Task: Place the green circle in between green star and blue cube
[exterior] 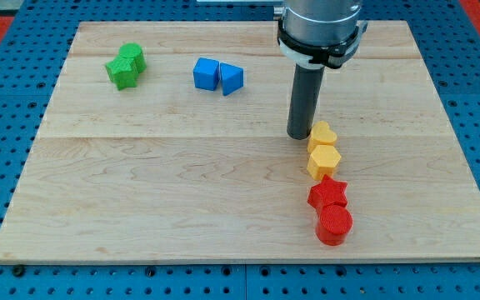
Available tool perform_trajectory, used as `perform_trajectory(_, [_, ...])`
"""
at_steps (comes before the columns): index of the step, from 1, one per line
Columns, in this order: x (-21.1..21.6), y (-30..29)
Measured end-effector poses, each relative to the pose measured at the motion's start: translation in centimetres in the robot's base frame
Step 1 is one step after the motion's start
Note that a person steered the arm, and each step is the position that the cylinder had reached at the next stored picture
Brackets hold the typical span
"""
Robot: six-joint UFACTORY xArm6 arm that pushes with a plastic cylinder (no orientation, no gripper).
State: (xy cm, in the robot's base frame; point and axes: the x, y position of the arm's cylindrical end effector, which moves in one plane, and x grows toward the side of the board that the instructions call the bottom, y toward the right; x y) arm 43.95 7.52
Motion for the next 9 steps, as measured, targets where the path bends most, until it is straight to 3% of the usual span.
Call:
perform_trajectory(2, [-1.2,-6.7])
perform_trajectory(4, [-1.8,-8.6])
perform_trajectory(7, [-3.3,-29.9])
perform_trajectory(9, [-6.1,-27.5])
